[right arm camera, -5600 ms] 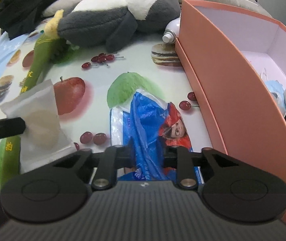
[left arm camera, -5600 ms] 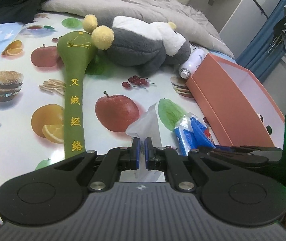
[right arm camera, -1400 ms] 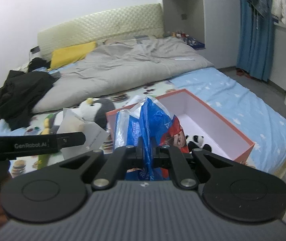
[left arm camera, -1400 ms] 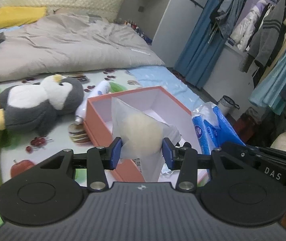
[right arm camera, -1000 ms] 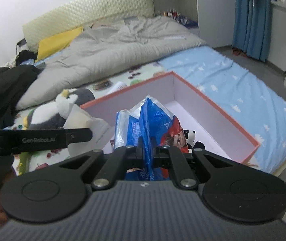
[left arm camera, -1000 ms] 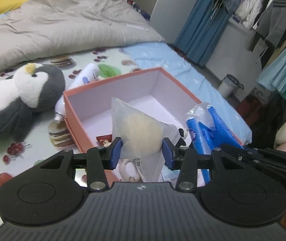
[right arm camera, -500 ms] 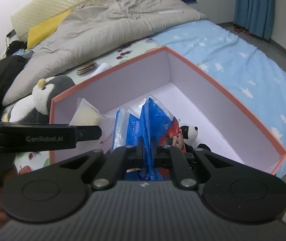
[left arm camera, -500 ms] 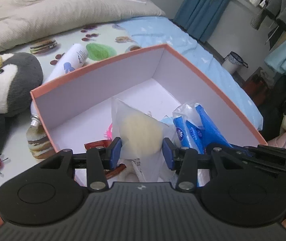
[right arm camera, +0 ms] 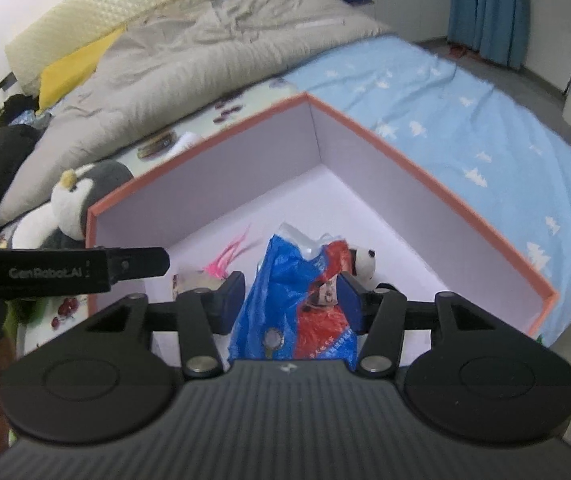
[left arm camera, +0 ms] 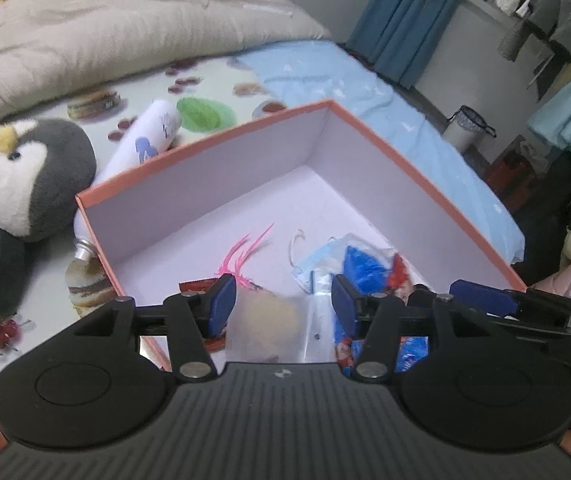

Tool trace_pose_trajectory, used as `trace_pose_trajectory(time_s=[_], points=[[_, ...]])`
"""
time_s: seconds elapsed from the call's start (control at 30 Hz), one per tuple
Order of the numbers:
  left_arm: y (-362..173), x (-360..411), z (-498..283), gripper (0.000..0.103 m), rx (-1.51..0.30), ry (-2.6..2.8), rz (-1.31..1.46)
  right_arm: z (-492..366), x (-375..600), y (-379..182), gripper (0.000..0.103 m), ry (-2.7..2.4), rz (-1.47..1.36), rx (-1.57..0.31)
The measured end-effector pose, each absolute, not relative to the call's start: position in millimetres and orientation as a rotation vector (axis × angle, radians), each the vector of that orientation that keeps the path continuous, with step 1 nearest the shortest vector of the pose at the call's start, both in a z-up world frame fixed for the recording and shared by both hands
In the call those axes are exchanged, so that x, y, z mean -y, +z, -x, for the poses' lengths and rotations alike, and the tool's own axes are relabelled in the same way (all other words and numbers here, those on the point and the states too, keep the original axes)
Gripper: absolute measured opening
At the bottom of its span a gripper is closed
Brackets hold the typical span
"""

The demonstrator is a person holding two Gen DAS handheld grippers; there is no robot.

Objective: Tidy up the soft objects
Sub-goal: 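Lower both items into the pink box and open both tools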

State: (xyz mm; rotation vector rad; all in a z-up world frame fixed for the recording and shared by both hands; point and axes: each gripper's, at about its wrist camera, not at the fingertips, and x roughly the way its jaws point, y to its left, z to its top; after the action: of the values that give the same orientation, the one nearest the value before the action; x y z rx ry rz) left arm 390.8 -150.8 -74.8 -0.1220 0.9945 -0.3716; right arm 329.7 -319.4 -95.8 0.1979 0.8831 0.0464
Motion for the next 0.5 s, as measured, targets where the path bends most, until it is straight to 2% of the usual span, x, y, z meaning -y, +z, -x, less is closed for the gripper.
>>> trace_pose_trajectory(time_s=[0.5], points=[[19, 132, -277, 0.059, -0.811, -0.402, 0.127, -233, 309, -10, 0.054, 0.069, -0.202, -0.680]])
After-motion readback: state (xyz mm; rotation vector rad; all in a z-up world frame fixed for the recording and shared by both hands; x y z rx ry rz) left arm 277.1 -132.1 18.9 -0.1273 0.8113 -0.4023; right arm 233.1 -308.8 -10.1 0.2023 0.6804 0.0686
